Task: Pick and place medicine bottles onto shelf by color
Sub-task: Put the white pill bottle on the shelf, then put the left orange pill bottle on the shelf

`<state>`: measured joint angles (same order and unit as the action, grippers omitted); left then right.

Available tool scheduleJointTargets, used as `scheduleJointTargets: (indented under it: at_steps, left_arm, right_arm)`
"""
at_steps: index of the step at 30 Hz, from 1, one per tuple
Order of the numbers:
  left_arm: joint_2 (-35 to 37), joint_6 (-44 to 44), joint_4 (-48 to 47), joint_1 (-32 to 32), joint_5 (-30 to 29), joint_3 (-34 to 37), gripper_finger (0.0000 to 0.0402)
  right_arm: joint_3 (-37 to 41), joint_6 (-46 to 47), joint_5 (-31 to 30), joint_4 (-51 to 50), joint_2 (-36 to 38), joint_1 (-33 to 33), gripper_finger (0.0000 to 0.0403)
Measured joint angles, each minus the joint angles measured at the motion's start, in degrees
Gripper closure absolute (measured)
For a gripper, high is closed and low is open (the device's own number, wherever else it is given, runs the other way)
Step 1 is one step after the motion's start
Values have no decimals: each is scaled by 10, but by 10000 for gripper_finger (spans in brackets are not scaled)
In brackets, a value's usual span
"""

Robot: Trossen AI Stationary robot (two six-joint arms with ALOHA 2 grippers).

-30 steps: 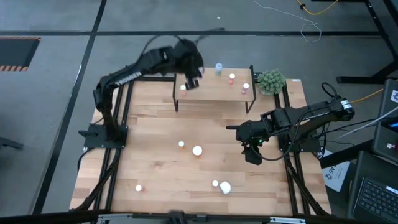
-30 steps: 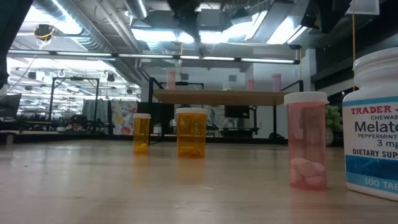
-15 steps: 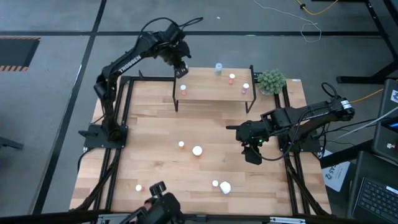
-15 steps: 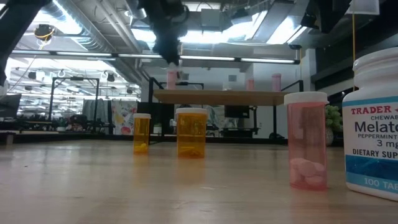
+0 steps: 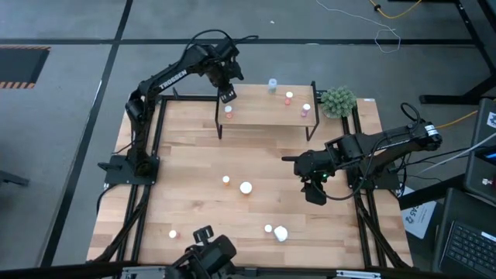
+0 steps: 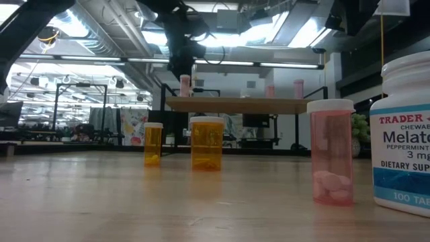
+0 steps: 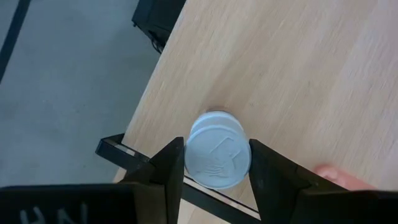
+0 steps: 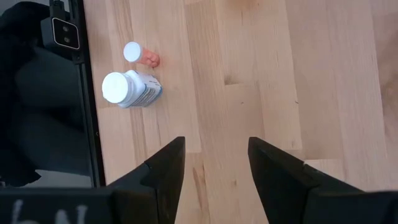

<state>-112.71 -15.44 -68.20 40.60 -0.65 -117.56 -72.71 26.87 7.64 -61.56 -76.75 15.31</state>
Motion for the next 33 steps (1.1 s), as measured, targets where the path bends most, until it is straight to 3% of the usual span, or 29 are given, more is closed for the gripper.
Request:
scheduleJointTargets:
  at_steps: [23,33]
  left_arm:
    - [-2,13,4,-14,-47,0,209]
    - [-2,30,-9,-22,-45,-118,208]
  right_arm:
    - [0,-2,0,0,0,0,224]
    - [0,-2,0,0,0,0,224]
